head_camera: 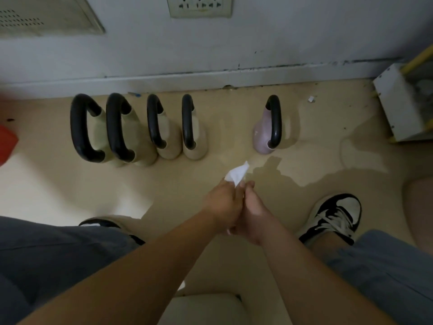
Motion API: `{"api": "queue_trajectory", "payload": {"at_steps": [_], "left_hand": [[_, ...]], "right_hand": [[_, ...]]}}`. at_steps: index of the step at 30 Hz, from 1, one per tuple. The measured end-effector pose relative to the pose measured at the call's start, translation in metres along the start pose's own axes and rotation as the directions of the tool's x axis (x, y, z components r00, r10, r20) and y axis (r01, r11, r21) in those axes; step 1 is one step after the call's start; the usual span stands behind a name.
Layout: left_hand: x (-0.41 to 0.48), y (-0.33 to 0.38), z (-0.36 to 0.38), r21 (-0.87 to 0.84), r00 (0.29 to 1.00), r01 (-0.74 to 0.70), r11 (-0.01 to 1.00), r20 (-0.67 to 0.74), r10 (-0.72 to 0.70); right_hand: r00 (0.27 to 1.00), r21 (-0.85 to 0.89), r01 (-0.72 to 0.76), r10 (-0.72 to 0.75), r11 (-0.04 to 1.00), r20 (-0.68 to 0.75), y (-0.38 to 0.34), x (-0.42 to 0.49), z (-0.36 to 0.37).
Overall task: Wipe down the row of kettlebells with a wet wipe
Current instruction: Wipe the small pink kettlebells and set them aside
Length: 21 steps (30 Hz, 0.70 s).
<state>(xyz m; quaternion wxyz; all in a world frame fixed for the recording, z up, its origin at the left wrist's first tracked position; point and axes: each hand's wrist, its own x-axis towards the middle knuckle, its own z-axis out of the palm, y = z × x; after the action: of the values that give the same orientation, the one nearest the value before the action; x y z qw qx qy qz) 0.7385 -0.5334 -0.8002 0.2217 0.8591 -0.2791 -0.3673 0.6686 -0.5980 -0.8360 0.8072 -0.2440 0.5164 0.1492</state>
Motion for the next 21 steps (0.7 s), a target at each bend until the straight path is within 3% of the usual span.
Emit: {"api": "queue_trajectory", "payload": {"at_steps": [3, 4, 5, 6, 7, 8, 9, 10, 12, 13, 17, 21], "left_hand": [[-0.034, -0.029, 0.011, -0.030, 0.990, -0.138, 0.990, -0.043, 0.137], [-0.043, -0.039, 0.014, -0.051, 0.991, -0.126, 0.991, -0.052, 0.123], [-0.053, -0.049, 0.019, -0.069, 0.992, -0.106, 0.992, -0.073, 0.101], [-0.062, -0.058, 0.025, -0.105, 0.991, -0.095, 0.990, -0.102, 0.085], [-0.070, -0.066, 0.031, -0.166, 0.990, -0.089, 0.982, -0.127, 0.069], [-0.076, -0.072, 0.037, -0.247, 0.991, -0.065, 0.967, -0.130, 0.033], [-0.082, -0.078, 0.042, -0.304, 0.993, -0.031, 0.952, -0.121, -0.007], [-0.087, -0.080, 0.044, -0.299, 0.993, 0.010, 0.954, -0.105, -0.043], [-0.095, -0.086, 0.044, -0.225, 0.988, 0.118, 0.967, -0.068, -0.136], [-0.098, -0.090, 0.042, -0.265, 0.981, 0.175, 0.948, -0.032, -0.190], [-0.100, -0.101, 0.026, -0.419, 0.895, 0.445, 0.792, 0.190, -0.403], [-0.073, -0.096, 0.007, -0.460, 0.807, 0.561, 0.688, 0.116, -0.579]], "right_hand": [[0.998, 0.112, 0.066, -0.067, 0.992, 0.005, -0.008, 0.004, 0.009], [0.969, 0.138, 0.113, -0.140, 0.984, 0.203, -0.009, 0.004, 0.014], [0.920, 0.121, 0.249, -0.273, 0.961, 0.281, -0.012, 0.012, 0.003], [0.803, 0.277, 0.349, -0.438, 0.895, 0.404, 0.005, 0.031, -0.020], [0.785, 0.291, 0.140, -0.285, 0.946, 0.550, 0.013, 0.037, -0.026], [0.847, 0.162, 0.247, -0.294, 0.955, 0.443, 0.014, 0.034, -0.023], [0.939, -0.049, 0.190, -0.167, 0.981, 0.299, 0.008, 0.021, -0.003], [0.994, -0.097, 0.050, -0.040, 0.994, 0.104, 0.004, 0.007, 0.004], [0.999, 0.018, 0.017, -0.016, 1.000, -0.049, 0.003, 0.005, 0.009], [0.994, -0.019, 0.025, -0.027, 1.000, -0.105, 0.005, 0.005, 0.009], [0.994, -0.113, 0.001, -0.014, 0.994, -0.110, 0.011, 0.003, 0.011], [0.999, -0.156, -0.012, 0.004, 0.988, -0.053, 0.014, 0.005, 0.003]]}}
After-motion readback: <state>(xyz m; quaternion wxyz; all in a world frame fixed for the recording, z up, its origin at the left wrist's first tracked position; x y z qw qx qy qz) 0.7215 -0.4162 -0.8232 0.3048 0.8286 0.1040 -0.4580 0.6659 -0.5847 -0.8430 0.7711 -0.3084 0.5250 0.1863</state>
